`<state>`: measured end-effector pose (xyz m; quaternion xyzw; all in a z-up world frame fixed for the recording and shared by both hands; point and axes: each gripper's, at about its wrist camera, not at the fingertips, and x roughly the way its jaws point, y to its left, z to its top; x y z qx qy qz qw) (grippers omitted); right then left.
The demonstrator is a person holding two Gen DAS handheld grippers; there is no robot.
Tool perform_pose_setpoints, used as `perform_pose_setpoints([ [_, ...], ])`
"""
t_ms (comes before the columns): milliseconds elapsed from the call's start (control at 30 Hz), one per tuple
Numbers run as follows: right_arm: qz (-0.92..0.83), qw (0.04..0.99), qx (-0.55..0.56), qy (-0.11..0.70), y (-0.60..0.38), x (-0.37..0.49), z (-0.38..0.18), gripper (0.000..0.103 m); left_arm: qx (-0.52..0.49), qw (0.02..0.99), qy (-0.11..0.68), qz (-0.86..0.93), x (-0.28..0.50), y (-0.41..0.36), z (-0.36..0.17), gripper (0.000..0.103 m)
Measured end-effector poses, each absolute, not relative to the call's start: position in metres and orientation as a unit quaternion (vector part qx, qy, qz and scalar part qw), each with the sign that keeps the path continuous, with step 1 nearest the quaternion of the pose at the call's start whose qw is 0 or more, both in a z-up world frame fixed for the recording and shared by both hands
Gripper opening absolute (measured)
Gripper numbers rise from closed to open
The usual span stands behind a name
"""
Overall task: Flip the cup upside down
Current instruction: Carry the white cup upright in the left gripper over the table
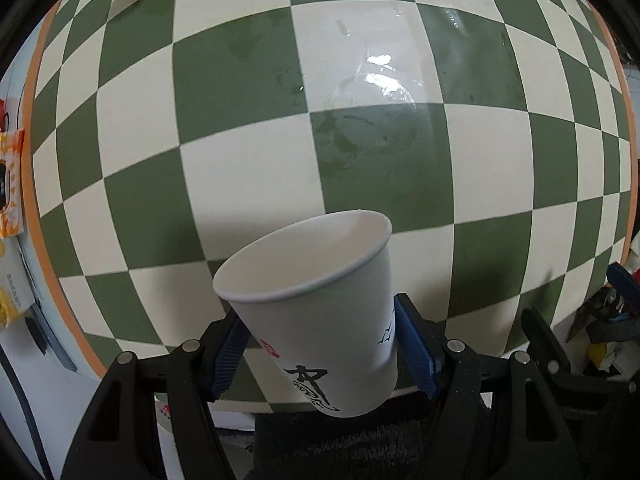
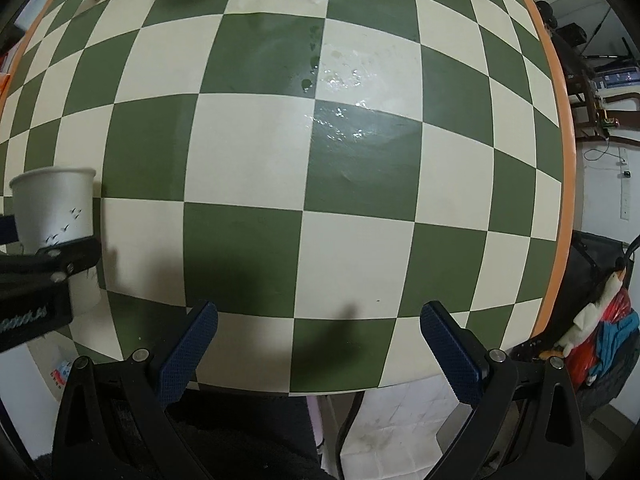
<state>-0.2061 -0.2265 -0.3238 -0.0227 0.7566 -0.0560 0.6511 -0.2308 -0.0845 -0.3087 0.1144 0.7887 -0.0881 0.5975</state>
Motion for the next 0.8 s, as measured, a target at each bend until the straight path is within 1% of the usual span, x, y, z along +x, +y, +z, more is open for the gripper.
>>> perform_pose_setpoints([
  [167,-0.060,0.654,-0.019,0.754,-0.228,-0.203,-0.322,0.103,0.123,0.606,0.781,-0.090,-0.271,-0.087,-0.300,0.068],
  [267,-0.061,0.657,-0.018,0.751,-0.226,-0.201,-0.319,0.103,0.118,0.608,0.780,-0.084,-0.252,-0.092,-0.304,0.069],
  [333,-0.062,0.659,-0.018,0.750,-0.226,-0.200,-0.318,0.103,0.115,0.608,0.781,-0.081,-0.284,-0.111,-0.293,0.069],
  [467,-0.062,0.661,-0.016,0.747,-0.224,-0.198,-0.316,0.103,0.111,0.611,0.781,-0.075,-0.295,-0.094,-0.304,0.069],
  [667,-0.063,0.662,-0.010,0.746,-0.224,-0.197,-0.315,0.103,0.093,0.612,0.782,-0.069,-0.324,-0.078,-0.296,0.070],
  [700,-0.063,0.663,-0.009,0.746,-0.224,-0.197,-0.315,0.103,0.090,0.613,0.782,-0.068,-0.319,-0.083,-0.294,0.072],
  [733,-0.064,0.663,-0.008,0.746,-0.225,-0.197,-0.315,0.103,0.088,0.614,0.782,-0.068,-0.320,-0.085,-0.297,0.081],
  [767,-0.064,0.664,-0.006,0.745,-0.225,-0.196,-0.314,0.103,0.085,0.615,0.781,-0.067,-0.327,-0.084,-0.294,0.088],
  [800,-0.063,0.665,-0.004,0.744,-0.225,-0.196,-0.314,0.103,0.083,0.618,0.779,-0.067,-0.325,-0.079,-0.295,0.088],
])
